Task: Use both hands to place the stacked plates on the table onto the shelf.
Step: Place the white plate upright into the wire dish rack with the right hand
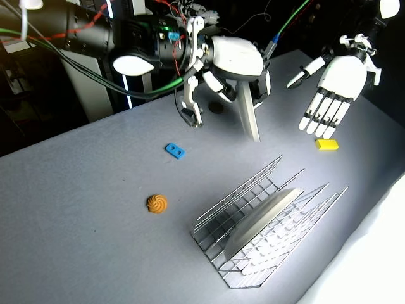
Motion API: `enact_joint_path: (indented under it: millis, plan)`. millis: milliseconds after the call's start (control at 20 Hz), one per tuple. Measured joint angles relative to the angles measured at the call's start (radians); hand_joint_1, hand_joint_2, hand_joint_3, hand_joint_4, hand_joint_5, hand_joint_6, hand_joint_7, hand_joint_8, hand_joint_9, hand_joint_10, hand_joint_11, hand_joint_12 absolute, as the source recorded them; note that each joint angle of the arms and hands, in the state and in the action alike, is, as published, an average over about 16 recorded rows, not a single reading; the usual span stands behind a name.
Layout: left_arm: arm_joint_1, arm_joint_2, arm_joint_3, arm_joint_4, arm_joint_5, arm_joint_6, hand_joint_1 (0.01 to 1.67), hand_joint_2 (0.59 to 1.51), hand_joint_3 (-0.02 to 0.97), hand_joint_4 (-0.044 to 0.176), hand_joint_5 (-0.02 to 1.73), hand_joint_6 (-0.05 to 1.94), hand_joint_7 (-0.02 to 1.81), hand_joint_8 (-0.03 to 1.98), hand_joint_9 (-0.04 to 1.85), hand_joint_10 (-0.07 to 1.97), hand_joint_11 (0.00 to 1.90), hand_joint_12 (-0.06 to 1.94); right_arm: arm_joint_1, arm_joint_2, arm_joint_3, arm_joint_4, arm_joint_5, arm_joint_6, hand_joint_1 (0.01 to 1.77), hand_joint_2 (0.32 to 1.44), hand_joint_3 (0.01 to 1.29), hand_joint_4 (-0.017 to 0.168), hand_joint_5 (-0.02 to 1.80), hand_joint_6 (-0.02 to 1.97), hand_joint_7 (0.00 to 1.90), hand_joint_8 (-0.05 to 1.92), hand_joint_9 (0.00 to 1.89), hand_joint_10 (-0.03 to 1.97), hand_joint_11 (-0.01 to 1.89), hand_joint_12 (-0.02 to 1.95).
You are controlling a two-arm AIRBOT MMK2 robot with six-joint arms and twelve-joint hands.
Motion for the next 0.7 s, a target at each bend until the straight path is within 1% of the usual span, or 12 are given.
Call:
enact_joint_path:
  millis: [200,450,600,700]
  plan:
    - [-0.001,0.001,-0.005,0.003,0.001,-0.002,0.02,1.129,0.013,0.005,0.08,0.01,0.09,0.0,0.07,0.01,0.02,0.13,0.077,0.049,-0.009,0.003,-0.095,0.122,1.34,0.96,0.01,-0.004,0.95,0.86,1.12,0.7,1.06,1.06,0.96,1.18]
    - [-0.004,0.003,-0.014,0.005,0.002,-0.006,0.02,1.126,0.013,0.005,0.08,0.01,0.09,0.0,0.06,0.01,0.02,0.13,0.173,0.097,0.007,-0.002,-0.214,0.295,1.35,0.97,0.01,-0.005,0.96,0.84,1.12,0.69,1.06,1.06,0.95,1.2]
    - [-0.005,0.004,-0.019,0.006,0.004,-0.008,0.02,1.126,0.013,0.004,0.08,0.01,0.09,0.0,0.06,0.01,0.02,0.12,0.222,0.118,0.027,0.007,-0.267,0.374,1.36,0.97,0.01,-0.006,0.95,0.84,1.11,0.71,1.05,1.06,0.94,1.2]
    - [-0.007,0.005,-0.022,0.007,0.005,-0.009,0.02,1.126,0.013,0.003,0.08,0.01,0.09,0.0,0.06,0.01,0.02,0.12,0.247,0.13,0.042,0.02,-0.29,0.411,1.37,0.97,0.01,-0.007,0.95,0.84,1.11,0.72,1.05,1.07,0.94,1.2]
